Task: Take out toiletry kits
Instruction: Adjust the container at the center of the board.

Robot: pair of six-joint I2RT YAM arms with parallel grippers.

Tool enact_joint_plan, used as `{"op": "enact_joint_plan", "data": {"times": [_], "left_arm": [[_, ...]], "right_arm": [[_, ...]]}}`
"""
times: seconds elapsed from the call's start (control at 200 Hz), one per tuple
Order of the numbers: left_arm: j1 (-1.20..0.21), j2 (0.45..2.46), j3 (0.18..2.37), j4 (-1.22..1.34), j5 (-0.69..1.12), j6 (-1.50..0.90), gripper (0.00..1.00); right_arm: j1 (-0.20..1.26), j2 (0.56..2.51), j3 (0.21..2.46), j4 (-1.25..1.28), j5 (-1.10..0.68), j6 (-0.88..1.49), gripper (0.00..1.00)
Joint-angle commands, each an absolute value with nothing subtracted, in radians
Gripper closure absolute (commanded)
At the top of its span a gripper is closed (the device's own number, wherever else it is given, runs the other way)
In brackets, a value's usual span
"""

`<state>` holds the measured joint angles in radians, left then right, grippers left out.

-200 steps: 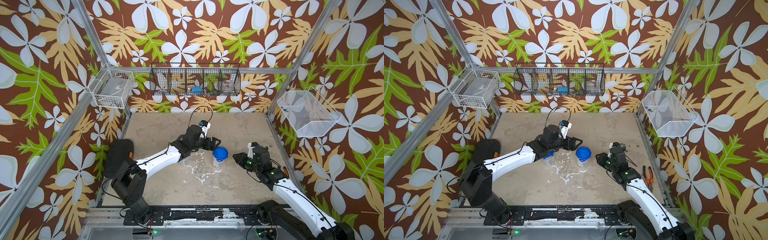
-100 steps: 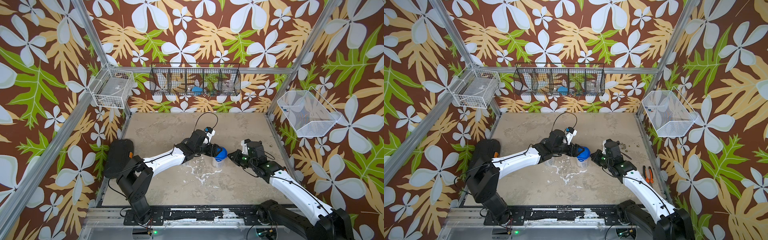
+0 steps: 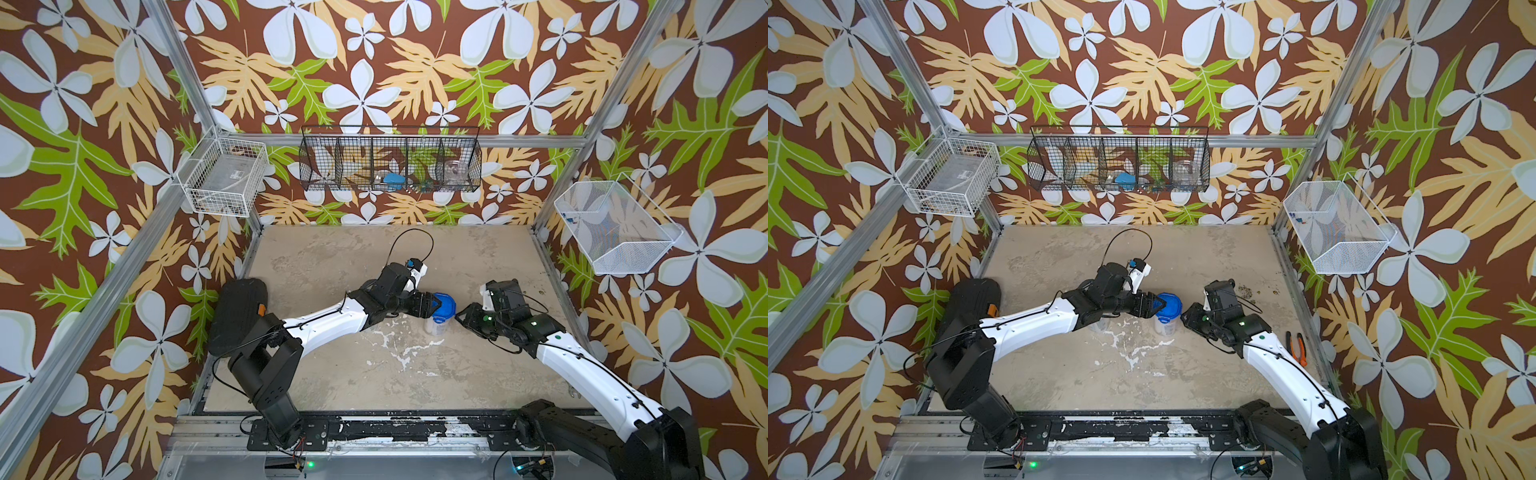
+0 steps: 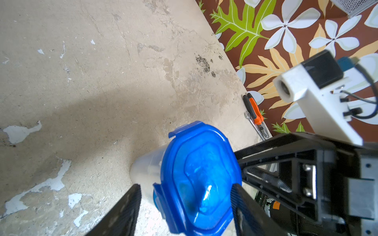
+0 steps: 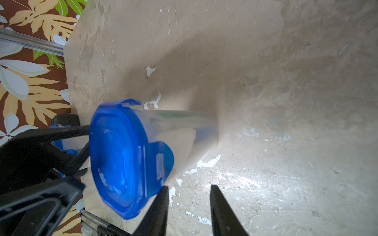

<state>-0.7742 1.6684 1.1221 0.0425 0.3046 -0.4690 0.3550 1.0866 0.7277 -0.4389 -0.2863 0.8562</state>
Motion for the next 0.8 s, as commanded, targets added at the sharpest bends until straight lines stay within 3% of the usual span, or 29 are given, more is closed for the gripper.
{"op": "enact_joint_plan", "data": {"times": [0.0, 0.235, 0.555, 0.701, 0.796], "left_arm": [[-0.776, 1.674, 1.130, 0.044, 0.298, -0.473, 0.28], [-0.784, 1.693, 1.125, 0.034, 0.306, -0.492, 0.29], [-0.802, 1.688, 1.107, 0.026, 0.251, -0.515, 0.30], [-0.802, 1.698, 1.117, 0.011, 0.217, -0.524, 0.31], [-0.802, 1.697, 1.116, 0.012, 0.210, -0.523, 0.29]], "right_arm": [[0.356, 1.106, 0.721, -0.420, -0.310, 0.840, 0.59], [0.353, 1.191, 0.795, -0.403, -0.301, 0.812, 0.55], [0.349, 1.268, 0.860, -0.409, -0.252, 0.780, 0.57], [0.342, 1.173, 0.820, -0.407, -0.158, 0.791, 0.61], [0.341, 1.033, 0.714, -0.224, -0.134, 0.864, 0.59]]}}
